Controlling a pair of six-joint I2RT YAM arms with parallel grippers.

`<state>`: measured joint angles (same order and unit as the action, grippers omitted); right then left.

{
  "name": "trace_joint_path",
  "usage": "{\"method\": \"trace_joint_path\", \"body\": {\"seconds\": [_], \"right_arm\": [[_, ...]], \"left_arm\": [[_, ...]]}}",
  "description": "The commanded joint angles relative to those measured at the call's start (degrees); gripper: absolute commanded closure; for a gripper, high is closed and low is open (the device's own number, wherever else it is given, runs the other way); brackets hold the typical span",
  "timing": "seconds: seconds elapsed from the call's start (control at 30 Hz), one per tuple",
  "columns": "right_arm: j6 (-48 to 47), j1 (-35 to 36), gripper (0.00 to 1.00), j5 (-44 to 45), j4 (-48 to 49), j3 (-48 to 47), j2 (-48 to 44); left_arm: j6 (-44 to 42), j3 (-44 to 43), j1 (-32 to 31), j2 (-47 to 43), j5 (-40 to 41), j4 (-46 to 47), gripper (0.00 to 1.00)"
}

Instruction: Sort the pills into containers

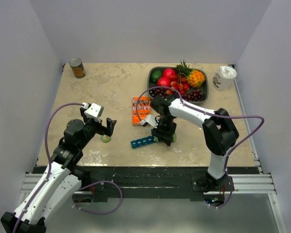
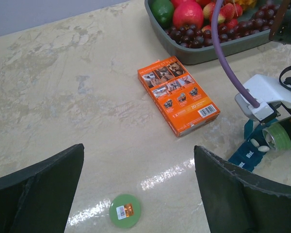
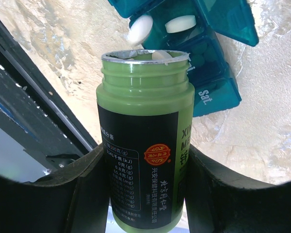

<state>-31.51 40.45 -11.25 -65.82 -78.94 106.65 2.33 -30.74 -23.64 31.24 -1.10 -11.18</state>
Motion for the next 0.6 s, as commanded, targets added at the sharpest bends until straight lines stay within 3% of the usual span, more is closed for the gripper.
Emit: {"method": "trace_joint_path", "body": {"seconds": [0.0,0.57], "right_arm": [[1.09,0.51,1.00,1.49,-2.38,-2.80,-0.22],[1.54,0.86,1.00,-0.88,-1.59,-2.02,-1.53]], "left_arm": [[-0.92,-1.16,0.44,-0.66,-0.48,2.92,0.01],[-0.75,-1.07,0.44,-0.83,-0.48,2.83,0.01]]}}
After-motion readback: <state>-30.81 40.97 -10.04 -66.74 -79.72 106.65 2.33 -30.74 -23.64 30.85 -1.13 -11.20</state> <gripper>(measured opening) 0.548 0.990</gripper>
